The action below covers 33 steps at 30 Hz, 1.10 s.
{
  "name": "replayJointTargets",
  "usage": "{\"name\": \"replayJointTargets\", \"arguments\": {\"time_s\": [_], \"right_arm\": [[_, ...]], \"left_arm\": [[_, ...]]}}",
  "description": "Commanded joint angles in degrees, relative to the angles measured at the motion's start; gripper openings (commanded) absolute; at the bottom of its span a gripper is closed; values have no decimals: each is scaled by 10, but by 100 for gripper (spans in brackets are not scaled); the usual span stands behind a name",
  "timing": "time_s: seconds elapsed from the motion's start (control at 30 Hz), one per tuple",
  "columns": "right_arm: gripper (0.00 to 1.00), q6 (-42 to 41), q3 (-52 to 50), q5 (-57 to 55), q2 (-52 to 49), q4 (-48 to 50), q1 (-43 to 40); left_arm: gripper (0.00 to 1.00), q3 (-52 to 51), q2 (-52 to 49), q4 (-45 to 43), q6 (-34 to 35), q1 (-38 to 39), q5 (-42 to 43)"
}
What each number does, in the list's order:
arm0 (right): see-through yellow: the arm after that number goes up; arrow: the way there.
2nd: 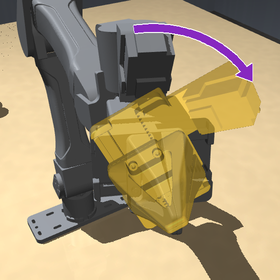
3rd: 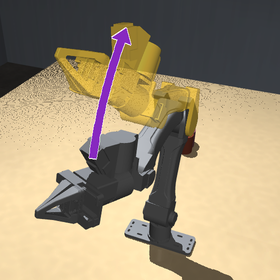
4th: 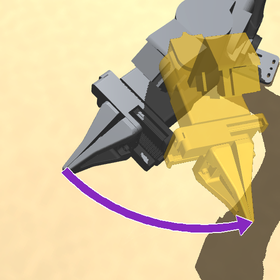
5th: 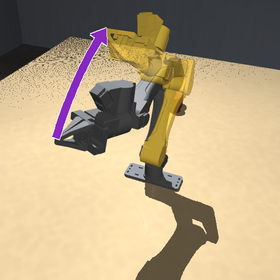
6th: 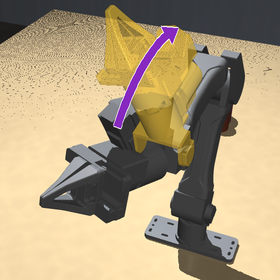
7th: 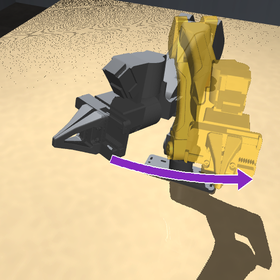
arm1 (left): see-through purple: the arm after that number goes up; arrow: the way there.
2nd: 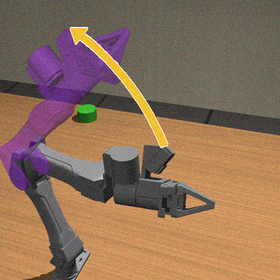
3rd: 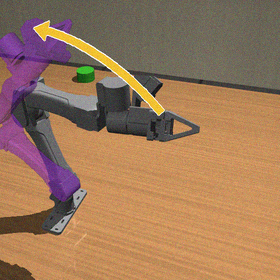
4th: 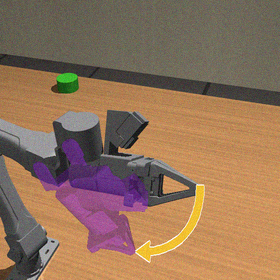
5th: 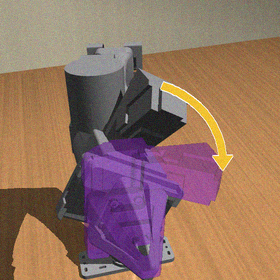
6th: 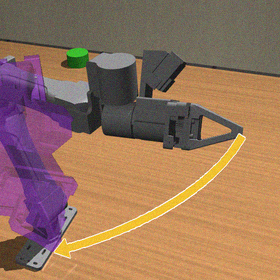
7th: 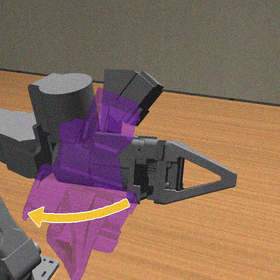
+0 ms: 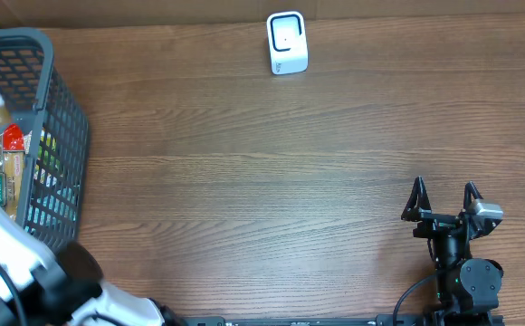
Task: Scan the item barcode
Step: 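Grasp the white Pantene conditioner tube and lift it out, then lower the conditioner tube onto the table center and release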
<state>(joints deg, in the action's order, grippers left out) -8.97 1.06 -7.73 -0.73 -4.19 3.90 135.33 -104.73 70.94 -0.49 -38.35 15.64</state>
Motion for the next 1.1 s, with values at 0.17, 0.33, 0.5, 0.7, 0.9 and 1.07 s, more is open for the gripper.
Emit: {"name": "replayJointTargets", "arguments": {"time_s": [0.17,0.33,0.5,0.7,0.9,1.07], "right_arm": [[100,1,-6,-2,6,2,5],[100,1,-6,-2,6,2,5],[100,1,-6,-2,6,2,5],[100,1,-6,-2,6,2,5],[100,1,-6,-2,6,2,5],[100,1,-6,-2,6,2,5]], "left_arm": [[4,23,129,66,13,131,57],[4,0,115,147,-9,255,56],[4,-89,94,139,-7,367,56],[4,-246,85,22,49,459,57],[4,-450,73,-179,161,537,99],[4,-535,49,-248,226,561,97]]}}
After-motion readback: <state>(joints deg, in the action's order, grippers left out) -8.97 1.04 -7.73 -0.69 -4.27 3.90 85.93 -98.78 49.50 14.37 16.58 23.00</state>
